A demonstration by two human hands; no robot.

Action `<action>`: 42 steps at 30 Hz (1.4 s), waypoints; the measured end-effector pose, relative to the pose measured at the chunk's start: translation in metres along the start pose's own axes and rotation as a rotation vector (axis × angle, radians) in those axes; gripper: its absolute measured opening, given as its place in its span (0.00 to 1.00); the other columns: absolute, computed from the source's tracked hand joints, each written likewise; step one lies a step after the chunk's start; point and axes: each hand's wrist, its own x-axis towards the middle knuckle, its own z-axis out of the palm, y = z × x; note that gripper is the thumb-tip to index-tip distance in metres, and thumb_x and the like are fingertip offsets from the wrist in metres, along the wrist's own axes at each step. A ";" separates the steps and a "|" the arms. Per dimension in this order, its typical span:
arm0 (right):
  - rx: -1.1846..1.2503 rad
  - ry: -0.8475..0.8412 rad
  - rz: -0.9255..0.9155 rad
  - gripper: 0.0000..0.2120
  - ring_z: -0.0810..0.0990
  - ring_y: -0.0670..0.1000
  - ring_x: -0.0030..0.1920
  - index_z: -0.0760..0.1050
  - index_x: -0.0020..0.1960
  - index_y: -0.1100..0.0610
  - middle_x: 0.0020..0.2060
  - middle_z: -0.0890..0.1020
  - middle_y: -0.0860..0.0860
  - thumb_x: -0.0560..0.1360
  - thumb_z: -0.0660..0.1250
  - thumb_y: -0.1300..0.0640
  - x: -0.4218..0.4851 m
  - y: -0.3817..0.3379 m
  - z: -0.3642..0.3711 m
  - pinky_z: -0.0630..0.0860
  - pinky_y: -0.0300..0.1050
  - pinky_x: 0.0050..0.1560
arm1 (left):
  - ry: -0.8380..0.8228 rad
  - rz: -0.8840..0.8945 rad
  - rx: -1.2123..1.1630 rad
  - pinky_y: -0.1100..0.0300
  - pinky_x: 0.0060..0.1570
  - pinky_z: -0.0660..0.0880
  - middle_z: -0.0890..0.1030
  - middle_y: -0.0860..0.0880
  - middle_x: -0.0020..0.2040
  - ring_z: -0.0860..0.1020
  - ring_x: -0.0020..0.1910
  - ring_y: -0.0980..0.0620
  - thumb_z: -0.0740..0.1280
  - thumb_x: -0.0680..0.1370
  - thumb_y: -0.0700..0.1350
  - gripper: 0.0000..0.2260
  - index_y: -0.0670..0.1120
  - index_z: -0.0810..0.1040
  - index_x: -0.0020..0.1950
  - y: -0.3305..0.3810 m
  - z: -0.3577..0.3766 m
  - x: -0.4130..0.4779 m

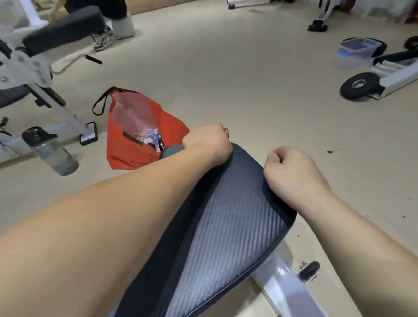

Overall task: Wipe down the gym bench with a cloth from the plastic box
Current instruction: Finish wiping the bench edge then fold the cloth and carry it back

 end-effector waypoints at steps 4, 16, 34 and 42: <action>0.182 0.113 0.018 0.15 0.73 0.58 0.45 0.65 0.36 0.51 0.41 0.75 0.51 0.80 0.52 0.50 0.010 0.001 -0.002 0.71 0.53 0.47 | -0.009 0.195 -0.089 0.50 0.53 0.73 0.82 0.43 0.60 0.78 0.59 0.39 0.52 0.84 0.54 0.16 0.49 0.76 0.59 0.022 0.001 -0.003; 0.376 -0.138 0.268 0.24 0.79 0.58 0.39 0.81 0.49 0.63 0.40 0.81 0.56 0.81 0.55 0.46 0.001 0.032 -0.034 0.73 0.47 0.42 | -0.096 0.753 0.030 0.49 0.58 0.69 0.83 0.44 0.54 0.79 0.53 0.40 0.55 0.84 0.50 0.15 0.48 0.81 0.55 0.077 0.012 -0.108; -0.379 -0.411 -0.254 0.19 0.82 0.56 0.28 0.77 0.46 0.58 0.30 0.82 0.54 0.70 0.76 0.43 -0.131 -0.059 -0.035 0.86 0.54 0.36 | 0.116 1.032 0.315 0.41 0.76 0.56 0.79 0.49 0.47 0.74 0.64 0.47 0.58 0.79 0.39 0.08 0.48 0.76 0.50 -0.093 0.026 -0.301; -0.582 -0.630 -0.618 0.20 0.81 0.51 0.36 0.78 0.44 0.53 0.38 0.84 0.49 0.66 0.79 0.39 -0.187 -0.083 0.039 0.81 0.51 0.36 | 0.039 0.853 0.374 0.39 0.77 0.54 0.80 0.48 0.48 0.74 0.64 0.46 0.56 0.84 0.52 0.16 0.46 0.78 0.44 -0.176 0.016 -0.381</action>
